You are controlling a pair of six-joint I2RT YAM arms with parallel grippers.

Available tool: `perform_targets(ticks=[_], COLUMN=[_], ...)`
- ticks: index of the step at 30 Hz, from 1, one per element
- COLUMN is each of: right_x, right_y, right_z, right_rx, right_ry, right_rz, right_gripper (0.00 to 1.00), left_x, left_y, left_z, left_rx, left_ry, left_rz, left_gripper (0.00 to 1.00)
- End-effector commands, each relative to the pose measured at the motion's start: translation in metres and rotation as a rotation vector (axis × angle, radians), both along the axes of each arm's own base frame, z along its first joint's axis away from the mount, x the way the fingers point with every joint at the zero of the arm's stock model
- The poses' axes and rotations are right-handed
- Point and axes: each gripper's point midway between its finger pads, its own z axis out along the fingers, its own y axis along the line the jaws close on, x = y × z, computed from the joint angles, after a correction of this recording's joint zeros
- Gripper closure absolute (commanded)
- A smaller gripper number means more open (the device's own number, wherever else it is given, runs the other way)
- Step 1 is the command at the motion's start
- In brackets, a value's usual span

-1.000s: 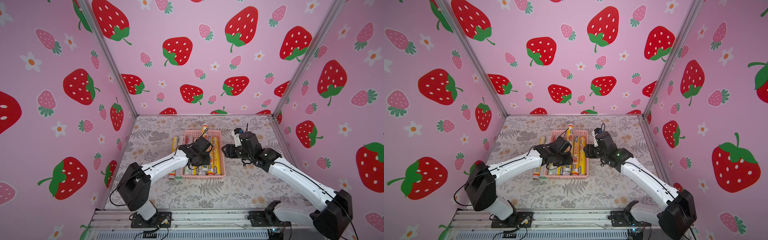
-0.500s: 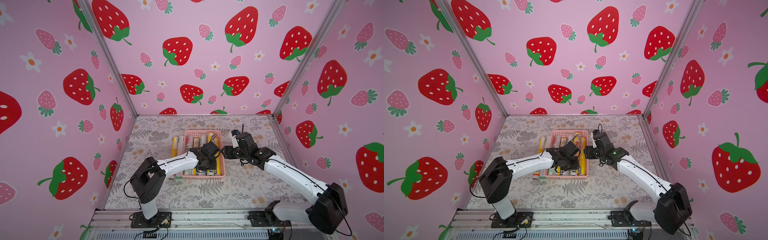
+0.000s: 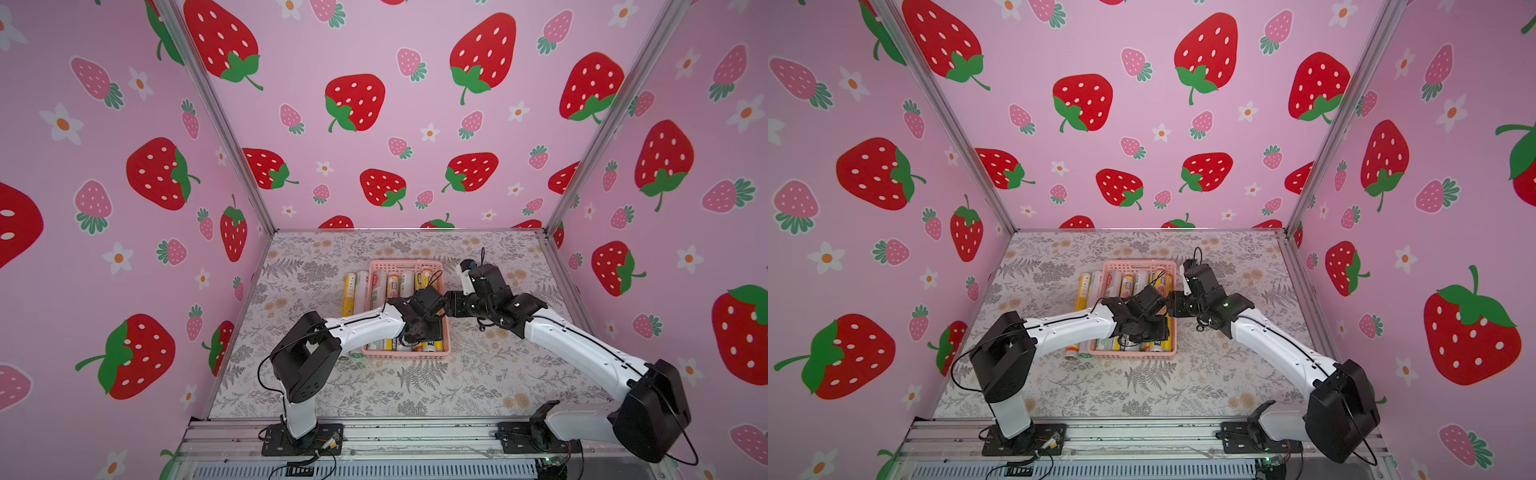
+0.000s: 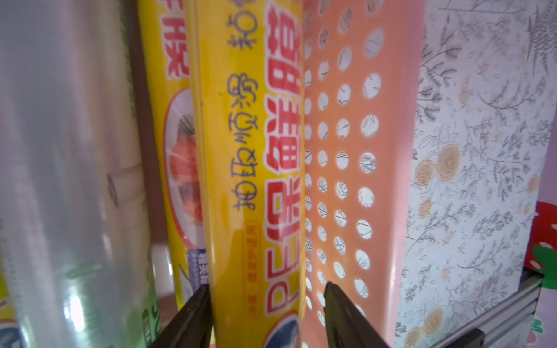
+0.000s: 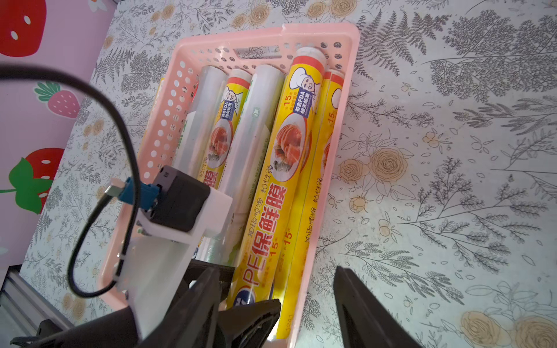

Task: Put the plastic wrap into the basket
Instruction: Place the plastic wrap in the basket.

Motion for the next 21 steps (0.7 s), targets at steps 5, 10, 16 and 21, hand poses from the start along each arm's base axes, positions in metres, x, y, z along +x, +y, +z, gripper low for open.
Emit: perform_targets(ticks=[5,10,16,21], right_x=[-0.001,0.003,0.008,0.011], right_y=[-0.002,-0.004,0.003,0.019], right_z=[0.02,0.044,0.056,0.05], right_rx=[0.043,0.011,0.011,0.059], right_ry=[-0.045,-0.084,-0.1,-0.107], right_rz=[-0.01,0.003,0.034,0.087], right_gripper=[0.35,0.35,0.33,0.35], left_x=[-0.003,-0.003,0.003,0.011], left_y=[0.007,0.053,0.128,0.195], left_z=[0.048,0.095,0.12,0.108], left_rx=[0.015,0.194,0.327,0.311], left_ry=[-0.093,-0.185,-0.271,-0.231], left_rz=[-0.052,-0.081,0.048,0.212], left_gripper=[0.33,0.31,0.27,0.26])
